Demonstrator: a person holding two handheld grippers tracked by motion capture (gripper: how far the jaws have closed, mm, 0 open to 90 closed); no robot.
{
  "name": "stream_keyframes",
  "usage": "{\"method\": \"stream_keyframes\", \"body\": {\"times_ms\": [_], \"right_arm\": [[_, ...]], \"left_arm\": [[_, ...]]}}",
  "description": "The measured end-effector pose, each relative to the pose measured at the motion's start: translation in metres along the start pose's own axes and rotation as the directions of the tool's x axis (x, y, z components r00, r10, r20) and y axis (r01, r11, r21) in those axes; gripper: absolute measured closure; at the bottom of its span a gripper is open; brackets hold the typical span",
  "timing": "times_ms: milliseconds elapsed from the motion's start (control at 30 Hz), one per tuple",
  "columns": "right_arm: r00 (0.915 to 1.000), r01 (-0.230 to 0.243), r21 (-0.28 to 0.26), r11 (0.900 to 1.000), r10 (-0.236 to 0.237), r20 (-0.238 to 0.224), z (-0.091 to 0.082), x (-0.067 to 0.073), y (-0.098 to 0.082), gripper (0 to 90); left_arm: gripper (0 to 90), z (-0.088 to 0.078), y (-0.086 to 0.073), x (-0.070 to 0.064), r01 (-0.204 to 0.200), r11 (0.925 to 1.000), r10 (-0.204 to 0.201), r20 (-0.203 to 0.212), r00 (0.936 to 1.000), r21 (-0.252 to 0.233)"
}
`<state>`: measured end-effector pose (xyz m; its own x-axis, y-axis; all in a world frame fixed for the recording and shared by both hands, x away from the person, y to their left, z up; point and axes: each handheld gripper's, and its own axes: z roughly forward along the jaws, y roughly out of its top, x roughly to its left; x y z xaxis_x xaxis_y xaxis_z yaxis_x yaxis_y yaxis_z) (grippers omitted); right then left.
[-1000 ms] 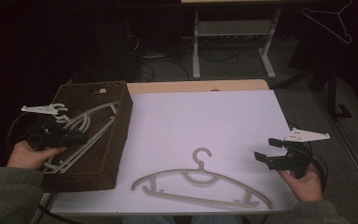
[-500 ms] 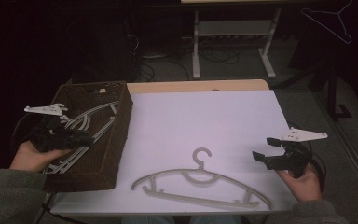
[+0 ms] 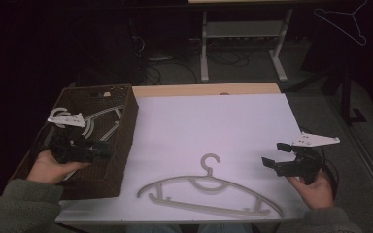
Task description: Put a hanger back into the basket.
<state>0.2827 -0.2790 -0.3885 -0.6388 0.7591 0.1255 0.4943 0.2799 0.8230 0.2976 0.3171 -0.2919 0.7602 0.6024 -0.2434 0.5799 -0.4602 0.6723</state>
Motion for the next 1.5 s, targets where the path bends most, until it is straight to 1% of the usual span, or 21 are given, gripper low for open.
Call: {"method": "stream_keyframes", "body": {"times_ms": [200,300,367,433,467,500,700,800,867,900,967,1033,1233,1300,1333,1400,1433,1467,1500], "right_arm": [[1.0000,0.001,0.000,1.000,-0.001,0.000,0.000,0.000,0.000,15.9],[1.0000,0.002,-0.002,1.000,-0.002,-0.001,-0.001,0.000,0.001,15.9],[1.0000,0.002,-0.002,1.000,-0.002,0.000,-0.001,0.000,0.001,15.9],[1.0000,0.001,0.001,1.000,-0.001,-0.001,-0.001,0.000,0.001,15.9],[1.0000,0.001,0.001,1.000,-0.001,-0.001,-0.001,0.000,0.001,15.9],[1.0000,0.000,0.001,1.000,0.000,-0.001,-0.001,0.000,0.001,15.9],[1.0000,0.004,-0.002,1.000,-0.004,-0.002,-0.001,0.000,0.001,15.9],[1.0000,0.005,-0.005,1.000,-0.005,-0.002,-0.001,0.000,0.001,15.9],[1.0000,0.005,-0.005,1.000,-0.005,-0.003,-0.001,0.000,0.001,15.9],[1.0000,0.004,-0.006,1.000,-0.004,-0.003,-0.001,0.000,0.001,15.9],[1.0000,0.003,-0.006,1.000,-0.003,-0.002,-0.002,0.000,0.001,15.9],[1.0000,0.003,-0.007,1.000,-0.003,-0.001,-0.002,0.001,0.001,15.9],[0.9999,0.011,-0.007,1.000,-0.011,-0.003,-0.002,0.001,0.002,15.9],[0.9999,0.011,-0.006,1.000,-0.011,-0.003,-0.001,0.001,0.002,15.9],[0.9999,0.010,-0.006,1.000,-0.010,-0.004,-0.001,0.001,0.002,15.9],[0.9999,0.012,-0.007,1.000,-0.012,-0.004,-0.001,0.001,0.002,15.9],[0.9999,0.012,-0.007,1.000,-0.012,-0.004,-0.002,0.001,0.002,15.9],[0.9999,0.012,-0.007,1.000,-0.012,-0.004,-0.002,0.001,0.002,15.9],[0.9999,0.011,-0.008,1.000,-0.011,-0.003,-0.002,0.001,0.002,15.9]], "left_arm": [[47.9,0.014,0.004,-0.012,-0.035,0.9993,0.034,0.021,0.9992,0.015],[47.9,0.022,0.005,-0.017,-0.041,0.9988,0.041,0.032,0.9987,0.025],[47.9,0.027,0.006,-0.020,-0.054,0.9980,0.052,0.041,0.9978,0.033],[47.8,0.032,0.007,-0.024,-0.053,0.9980,0.052,0.048,0.9975,0.033],[47.7,0.034,0.007,-0.024,-0.066,0.9970,0.064,0.051,0.9966,0.040],[47.6,0.037,0.008,-0.027,-0.065,0.9971,0.063,0.054,0.9966,0.039],[47.0,0.053,0.010,-0.037,-0.089,0.9947,0.085,0.075,0.9935,0.051],[46.9,0.062,0.009,-0.043,-0.089,0.9946,0.085,0.087,0.9926,0.053],[46.9,0.068,0.009,-0.046,-0.110,0.9915,0.103,0.087,0.9908,0.070],[46.9,0.071,0.008,-0.047,-0.101,0.9927,0.094,0.093,0.9912,0.066],[46.9,0.076,0.008,-0.050,-0.110,0.9913,0.103,0.097,0.9900,0.073],[47.0,0.080,0.008,-0.053,-0.108,0.9916,0.101,0.105,0.9894,0.070],[47.6,0.091,0.006,-0.063,-0.137,0.9873,0.127,0.121,0.9844,0.079],[47.5,0.094,0.006,-0.067,-0.159,0.9829,0.148,0.121,0.9815,0.092],[47.5,0.095,0.006,-0.070,-0.163,0.9827,0.152,0.121,0.9810,0.089],[47.4,0.098,0.008,-0.074,-0.182,0.9787,0.169,0.127,0.9773,0.095],[47.4,0.100,0.009,-0.075,-0.185,0.9778,0.173,0.125,0.9770,0.098],[47.3,0.102,0.010,-0.076,-0.182,0.9787,0.170,0.128,0.9771,0.094],[47.4,0.103,0.011,-0.076,-0.184,0.9776,0.170,0.133,0.9764,0.102]]}}
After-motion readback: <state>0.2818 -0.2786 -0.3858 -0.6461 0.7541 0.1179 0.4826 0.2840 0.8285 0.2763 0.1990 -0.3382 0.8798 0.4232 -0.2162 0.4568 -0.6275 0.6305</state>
